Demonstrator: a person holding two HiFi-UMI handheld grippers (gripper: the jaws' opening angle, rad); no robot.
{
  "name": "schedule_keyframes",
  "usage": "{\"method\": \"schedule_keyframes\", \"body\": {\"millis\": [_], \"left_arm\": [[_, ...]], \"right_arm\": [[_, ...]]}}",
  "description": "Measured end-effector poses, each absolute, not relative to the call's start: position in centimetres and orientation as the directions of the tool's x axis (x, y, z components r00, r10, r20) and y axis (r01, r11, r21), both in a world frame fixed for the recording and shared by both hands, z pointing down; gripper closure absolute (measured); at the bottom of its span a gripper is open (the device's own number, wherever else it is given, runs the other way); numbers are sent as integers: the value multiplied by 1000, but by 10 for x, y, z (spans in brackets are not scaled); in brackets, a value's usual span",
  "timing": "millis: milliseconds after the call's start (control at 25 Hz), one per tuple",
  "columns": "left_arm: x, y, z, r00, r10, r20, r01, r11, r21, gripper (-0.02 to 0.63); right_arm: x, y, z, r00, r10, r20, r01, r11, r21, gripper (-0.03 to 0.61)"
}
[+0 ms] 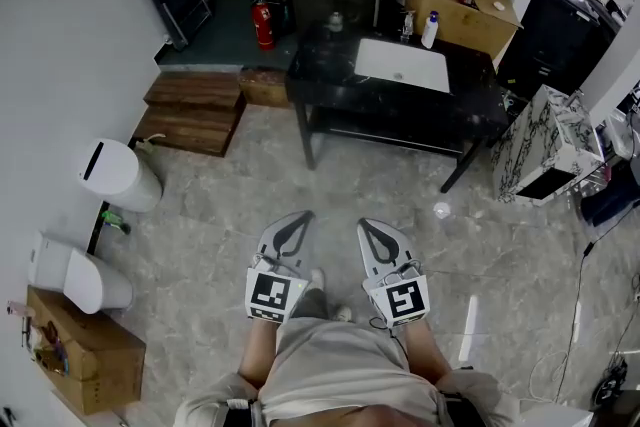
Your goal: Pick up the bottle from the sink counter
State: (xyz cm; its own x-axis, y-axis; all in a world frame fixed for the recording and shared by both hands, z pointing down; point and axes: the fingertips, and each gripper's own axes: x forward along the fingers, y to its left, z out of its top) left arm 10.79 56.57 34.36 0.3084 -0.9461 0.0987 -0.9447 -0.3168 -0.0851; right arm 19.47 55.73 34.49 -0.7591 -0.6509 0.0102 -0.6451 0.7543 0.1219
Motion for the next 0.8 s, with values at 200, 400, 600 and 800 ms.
{"method": "schedule_keyframes", "body": {"millis": [200, 400, 600, 800], "left_arm": [[95, 542, 348, 313, -944, 99, -944, -321, -79, 607], [79, 514, 346, 332, -938, 98, -937, -340, -80, 607], [60, 485, 344, 355, -930, 94, -928, -362, -84, 607], [44, 459, 345, 382, -920, 84, -919, -388, -76, 607]], "right_arm": [[181, 535, 344, -761, -649, 10, -642, 755, 137, 581], [164, 508, 341, -752, -659, 9, -651, 745, 146, 581], [146, 481, 338, -732, -681, 8, -673, 725, 146, 581], [126, 459, 341, -718, -695, 22, -684, 712, 158, 581]]}}
